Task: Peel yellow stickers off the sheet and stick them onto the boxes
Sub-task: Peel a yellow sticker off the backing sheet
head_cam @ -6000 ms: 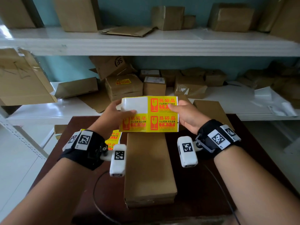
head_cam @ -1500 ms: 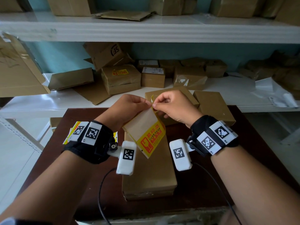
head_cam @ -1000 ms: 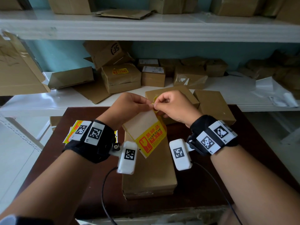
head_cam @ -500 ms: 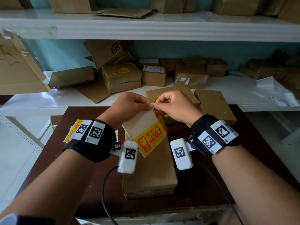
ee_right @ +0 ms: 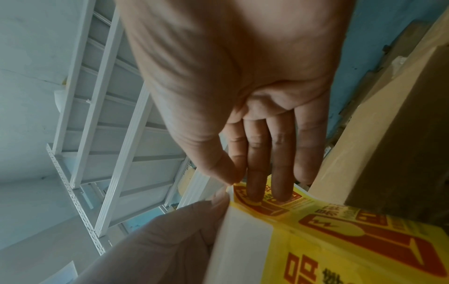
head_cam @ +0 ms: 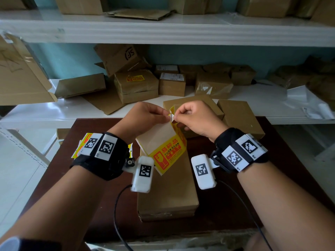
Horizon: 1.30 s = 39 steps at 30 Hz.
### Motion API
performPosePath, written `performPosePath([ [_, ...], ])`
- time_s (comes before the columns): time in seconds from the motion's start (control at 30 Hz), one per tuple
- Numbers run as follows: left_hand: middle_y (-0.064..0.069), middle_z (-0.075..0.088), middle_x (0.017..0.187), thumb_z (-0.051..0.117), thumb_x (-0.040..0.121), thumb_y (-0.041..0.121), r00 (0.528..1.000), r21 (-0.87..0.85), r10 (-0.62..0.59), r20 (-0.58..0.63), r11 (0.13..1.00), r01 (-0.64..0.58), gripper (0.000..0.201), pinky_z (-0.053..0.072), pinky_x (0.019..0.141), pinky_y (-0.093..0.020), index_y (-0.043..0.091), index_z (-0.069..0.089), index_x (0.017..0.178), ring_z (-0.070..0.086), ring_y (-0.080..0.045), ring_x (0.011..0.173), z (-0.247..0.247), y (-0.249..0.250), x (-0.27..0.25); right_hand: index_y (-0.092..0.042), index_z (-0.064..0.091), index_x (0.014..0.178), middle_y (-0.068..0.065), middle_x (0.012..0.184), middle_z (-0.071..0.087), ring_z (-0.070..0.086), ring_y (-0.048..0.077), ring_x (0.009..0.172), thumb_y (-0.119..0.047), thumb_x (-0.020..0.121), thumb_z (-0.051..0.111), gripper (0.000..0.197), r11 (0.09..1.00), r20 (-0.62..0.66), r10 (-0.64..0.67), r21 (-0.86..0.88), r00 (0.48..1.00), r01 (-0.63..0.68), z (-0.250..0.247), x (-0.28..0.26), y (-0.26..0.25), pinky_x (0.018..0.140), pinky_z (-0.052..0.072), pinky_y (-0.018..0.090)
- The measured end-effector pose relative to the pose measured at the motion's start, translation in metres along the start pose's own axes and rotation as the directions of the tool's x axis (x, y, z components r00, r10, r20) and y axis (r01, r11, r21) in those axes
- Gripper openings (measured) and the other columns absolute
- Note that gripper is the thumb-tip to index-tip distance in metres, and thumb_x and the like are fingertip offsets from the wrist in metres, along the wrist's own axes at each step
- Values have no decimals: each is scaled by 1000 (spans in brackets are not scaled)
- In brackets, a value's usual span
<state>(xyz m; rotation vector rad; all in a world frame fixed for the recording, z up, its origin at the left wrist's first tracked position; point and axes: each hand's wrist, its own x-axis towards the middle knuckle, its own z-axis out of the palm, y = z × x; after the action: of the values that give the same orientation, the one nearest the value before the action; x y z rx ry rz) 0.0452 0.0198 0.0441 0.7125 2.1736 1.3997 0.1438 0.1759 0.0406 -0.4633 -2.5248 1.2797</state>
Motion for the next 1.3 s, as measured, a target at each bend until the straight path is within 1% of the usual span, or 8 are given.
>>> performPosePath([
  [0.27,-5,73,82,78,84,19,1000,-16,1,-7,1000,-1,7,55,72,-33,15,77,90,66,-18,75,-1,-1,0,-15,75,83,0,81,77,74,12,76,-19,88,68,10,1000,-6,16,11,1000,-16,-1,0,1,79,61,39],
  [0.47,2,73,69,76,85,17,1000,-10,-13,-15,1000,13,7,54,57,-24,17,75,92,67,-15,65,-1,0,-1,-17,75,82,0,80,77,74,12,77,-20,87,68,9,1000,-9,19,10,1000,-19,0,1,2,80,61,41],
  [0.63,-1,72,70,75,86,14,1000,-10,-15,-27,1000,15,9,52,52,-22,19,74,93,66,-14,59,-1,0,-1,-18,75,80,1,81,77,74,13,79,-20,86,68,10,1000,-4,19,19,1000,-19,0,1,2,82,61,43],
  [0.77,0,72,73,73,87,13,1000,5,-18,-21,1000,18,10,52,53,-22,21,74,93,67,-12,60,-2,0,0,-16,74,81,2,83,77,75,14,79,-18,87,68,9,999,0,24,38,1000,-24,0,1,2,81,61,42],
  [0.9,3,71,72,71,88,12,1000,15,-13,-20,1000,14,12,50,50,-19,23,75,90,65,-6,57,-2,-1,0,-18,74,80,2,83,77,75,15,79,-19,87,67,9,999,-6,34,43,999,-33,0,1,2,78,61,42],
  [1.07,-6,75,84,69,90,11,1000,-7,-14,-2,1000,14,12,56,62,-28,20,75,94,70,-17,70,-5,-1,0,-14,73,81,5,85,77,74,14,79,-17,88,66,10,998,-19,40,45,999,-39,-2,0,2,72,61,40],
  [1.17,-5,75,82,69,90,10,1000,-9,-15,-1,1000,15,12,56,60,-27,20,75,94,71,-16,69,-4,-1,0,-14,73,82,5,86,77,74,13,80,-17,88,66,10,998,-7,45,47,999,-45,-2,0,2,72,61,38],
  [1.3,-1,75,76,69,89,10,1000,-5,-10,5,1000,10,15,57,61,-28,23,75,88,71,-15,68,-5,-1,0,-14,73,83,5,88,77,74,14,82,-17,89,66,10,997,3,49,54,999,-49,-2,0,1,72,61,37],
])
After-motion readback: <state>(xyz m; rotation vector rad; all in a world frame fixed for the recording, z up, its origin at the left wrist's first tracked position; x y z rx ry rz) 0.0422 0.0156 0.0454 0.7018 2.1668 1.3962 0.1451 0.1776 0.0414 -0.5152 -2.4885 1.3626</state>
